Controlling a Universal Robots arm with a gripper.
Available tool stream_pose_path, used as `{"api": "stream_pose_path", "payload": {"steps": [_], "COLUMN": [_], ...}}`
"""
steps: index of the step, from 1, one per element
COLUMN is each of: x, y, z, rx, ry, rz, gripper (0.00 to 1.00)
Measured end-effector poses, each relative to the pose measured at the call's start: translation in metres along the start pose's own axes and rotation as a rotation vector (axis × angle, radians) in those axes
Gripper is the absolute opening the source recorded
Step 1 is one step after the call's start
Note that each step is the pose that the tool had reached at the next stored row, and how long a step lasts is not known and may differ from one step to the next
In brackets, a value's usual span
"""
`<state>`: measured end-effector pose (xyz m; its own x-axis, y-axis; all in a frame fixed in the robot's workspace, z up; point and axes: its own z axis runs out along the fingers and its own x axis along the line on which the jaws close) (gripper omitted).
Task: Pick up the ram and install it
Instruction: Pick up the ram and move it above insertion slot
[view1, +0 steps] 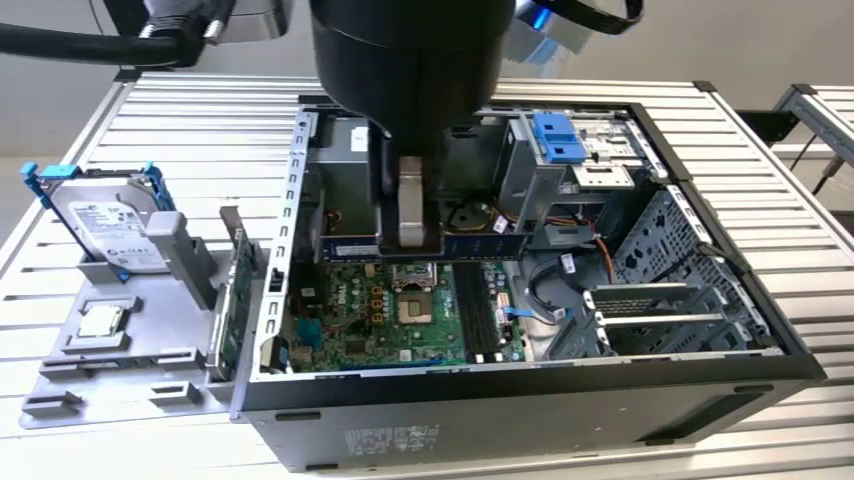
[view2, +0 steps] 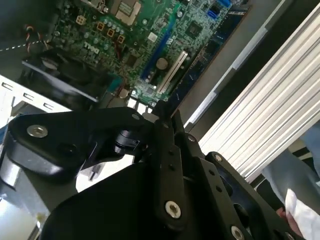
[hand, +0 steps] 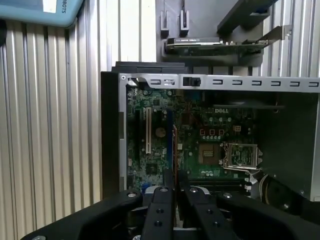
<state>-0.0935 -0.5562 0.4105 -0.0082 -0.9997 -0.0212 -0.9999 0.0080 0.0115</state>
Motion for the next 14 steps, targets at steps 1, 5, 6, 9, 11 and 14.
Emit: {"api": "stream_pose_path", "payload": {"steps": [1, 5, 6, 9, 11, 14], "x": [0.0000, -0.0002, -0.0002, -0.0003, -0.0004, -0.0005], "y": [-0.0042, -0.0226, -0.0271, -0.0406, -0.0498, -0.0636], "z": [-0.0001, -0.0002, -0.0002, -0.0004, -0.0005, -0.0007], "rx": [0.0000, 0.0000, 0.0000, 0.0000, 0.0000, 0.0000], "ry": [0.0000, 0.0000, -0.0001, 0.0000, 0.0001, 0.0000], "rz": [0.000, -0.001, -0.001, -0.001, -0.001, -0.001], "gripper": [0.00, 0.00, 0.00, 0.00, 0.00, 0.00]}}
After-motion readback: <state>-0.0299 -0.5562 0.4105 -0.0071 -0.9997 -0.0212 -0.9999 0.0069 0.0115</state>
